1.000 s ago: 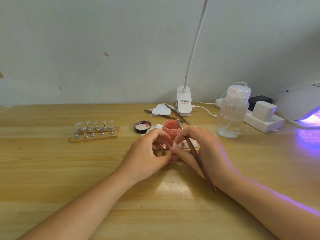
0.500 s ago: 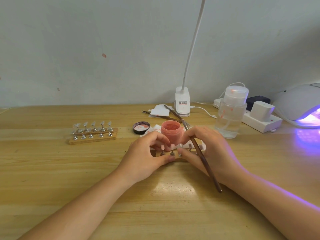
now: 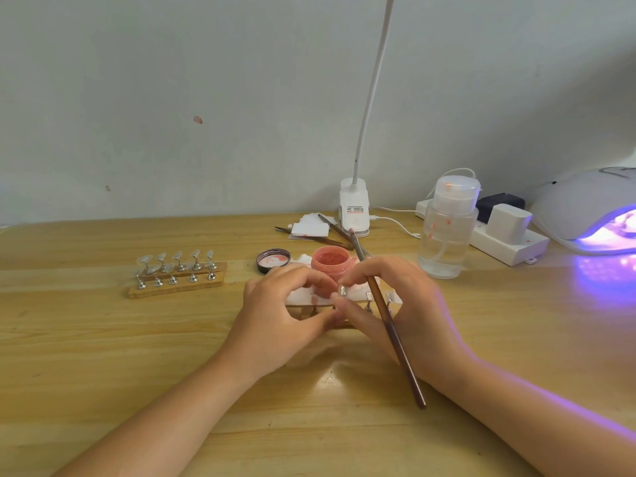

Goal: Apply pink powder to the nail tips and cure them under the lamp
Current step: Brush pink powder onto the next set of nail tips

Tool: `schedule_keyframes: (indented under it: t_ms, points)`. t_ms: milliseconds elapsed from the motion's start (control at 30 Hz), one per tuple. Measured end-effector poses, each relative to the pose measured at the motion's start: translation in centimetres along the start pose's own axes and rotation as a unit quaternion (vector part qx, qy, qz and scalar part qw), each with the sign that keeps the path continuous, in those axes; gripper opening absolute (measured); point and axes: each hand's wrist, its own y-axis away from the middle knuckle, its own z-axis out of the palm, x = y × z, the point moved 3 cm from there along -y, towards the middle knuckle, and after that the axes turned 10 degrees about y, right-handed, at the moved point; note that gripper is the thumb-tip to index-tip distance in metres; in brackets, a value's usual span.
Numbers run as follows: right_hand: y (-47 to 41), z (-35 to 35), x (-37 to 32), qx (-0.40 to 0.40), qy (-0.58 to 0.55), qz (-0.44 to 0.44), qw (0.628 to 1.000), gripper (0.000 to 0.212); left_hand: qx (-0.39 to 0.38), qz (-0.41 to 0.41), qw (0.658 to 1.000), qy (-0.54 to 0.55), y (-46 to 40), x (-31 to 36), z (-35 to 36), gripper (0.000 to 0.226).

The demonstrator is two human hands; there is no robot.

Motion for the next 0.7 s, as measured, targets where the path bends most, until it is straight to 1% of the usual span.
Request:
schedule_keyframes:
  t_ms: [100, 200, 367, 400, 500, 533, 600, 633, 700]
  points:
    - [-0.1, 0.0, -0.3, 0.001, -0.012, -0.011, 1.000, 0.019, 0.010, 0.039, 0.999, 0.007, 0.0, 0.4, 0.0, 0.014]
    - [0.0, 0.0, -0.4, 0.006, -0.002, -0.024, 1.000, 0.020, 0.021, 0.046, 0.999, 0.014, 0.1, 0.4, -0.1, 0.006]
    - [-0.2, -0.1, -0.5, 0.005, 0.013, -0.014, 1.000, 0.028, 0.031, 0.068, 0.997, 0.019, 0.0, 0.4, -0.2, 0.015]
    - [-0.4, -0.3, -0.5, 0.006, 0.004, -0.004, 1.000, 0.029, 0.038, 0.070, 0.997, 0.024, 0.0, 0.4, -0.3, 0.014]
    - [-1.1, -0.8, -0.1, 0.021, -0.049, 0.059, 0.997, 0.018, 0.063, 0.054, 0.995, 0.060, -0.1, 0.2, -0.4, 0.009]
    - [-1.5, -1.0, 0.1, 0.026, -0.082, 0.092, 0.992, 0.019, 0.070, 0.045, 0.994, 0.067, -0.1, 0.2, -0.5, 0.011]
    - [-2.3, -1.1, 0.8, 0.028, -0.169, 0.176, 0.969, 0.041, 0.081, 0.036, 0.993, 0.073, -0.1, 0.1, -0.6, 0.016]
    - [-2.9, -1.0, 1.3, 0.020, -0.198, 0.218, 0.955, 0.048, 0.084, 0.034, 0.993, 0.076, -0.1, 0.0, -0.6, 0.019]
    - [-4.0, -0.7, 2.1, -0.006, -0.199, 0.279, 0.939, 0.045, 0.088, 0.034, 0.992, 0.080, -0.1, -0.1, -0.7, 0.024]
